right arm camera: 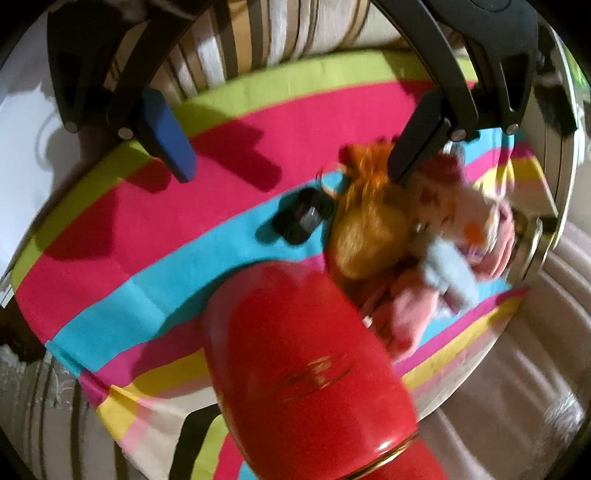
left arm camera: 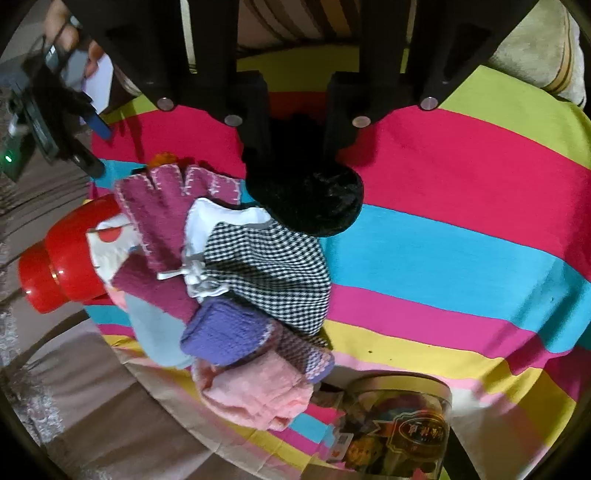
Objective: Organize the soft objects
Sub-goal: 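Grasp the black fuzzy scrunchie with the left gripper while the right gripper grasps a small black item, then carry both black items into the white box and open both grippers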
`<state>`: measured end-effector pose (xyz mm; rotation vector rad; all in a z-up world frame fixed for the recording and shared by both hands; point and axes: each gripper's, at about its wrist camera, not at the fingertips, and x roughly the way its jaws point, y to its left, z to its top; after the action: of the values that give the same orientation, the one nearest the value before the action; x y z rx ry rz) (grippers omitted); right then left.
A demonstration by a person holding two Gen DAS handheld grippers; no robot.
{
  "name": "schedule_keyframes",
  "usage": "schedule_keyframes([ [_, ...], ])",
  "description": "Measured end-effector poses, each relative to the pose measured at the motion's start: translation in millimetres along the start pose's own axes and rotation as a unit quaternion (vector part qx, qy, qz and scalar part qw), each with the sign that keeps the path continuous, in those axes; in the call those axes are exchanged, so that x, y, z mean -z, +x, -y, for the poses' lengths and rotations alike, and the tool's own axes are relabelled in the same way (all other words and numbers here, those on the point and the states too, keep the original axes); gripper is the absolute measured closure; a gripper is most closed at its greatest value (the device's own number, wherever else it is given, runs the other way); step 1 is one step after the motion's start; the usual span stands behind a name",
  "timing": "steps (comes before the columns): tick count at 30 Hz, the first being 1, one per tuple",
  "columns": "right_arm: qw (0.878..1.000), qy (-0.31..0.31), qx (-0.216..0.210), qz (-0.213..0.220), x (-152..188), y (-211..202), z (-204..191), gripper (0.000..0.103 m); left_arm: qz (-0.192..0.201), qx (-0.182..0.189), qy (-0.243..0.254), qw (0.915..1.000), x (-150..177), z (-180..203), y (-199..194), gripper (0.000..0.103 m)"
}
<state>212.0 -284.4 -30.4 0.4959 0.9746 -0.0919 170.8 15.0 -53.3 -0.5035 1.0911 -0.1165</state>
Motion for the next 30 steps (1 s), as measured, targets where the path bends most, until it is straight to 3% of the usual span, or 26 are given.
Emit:
schedule_keyframes([
  [5,1.0,0.018,0.0,-0.005,-12,19,-3,0.0,0.002,0.006,0.008,0.9999,4,6,-4,0.08],
  [11,0.999,-0.01,0.033,-0.023,-18,43,-20,0.019,0.005,0.005,0.011,0.9999,-1,11,0,0.081],
  [14,0.998,-0.023,0.038,-0.037,-18,54,-24,0.034,0.008,0.005,0.012,0.9999,-1,10,-1,0.081],
  [16,0.999,-0.021,0.038,-0.033,-18,55,-22,0.05,0.01,0.005,0.012,0.9999,-1,11,-2,0.08],
  [22,0.999,-0.034,0.008,-0.029,-16,53,-12,0.076,0.023,0.008,0.02,0.9995,2,16,-10,0.08],
  [30,0.999,-0.029,-0.018,-0.006,-11,30,6,0.077,0.038,0.032,0.031,0.9983,13,35,-26,0.08],
])
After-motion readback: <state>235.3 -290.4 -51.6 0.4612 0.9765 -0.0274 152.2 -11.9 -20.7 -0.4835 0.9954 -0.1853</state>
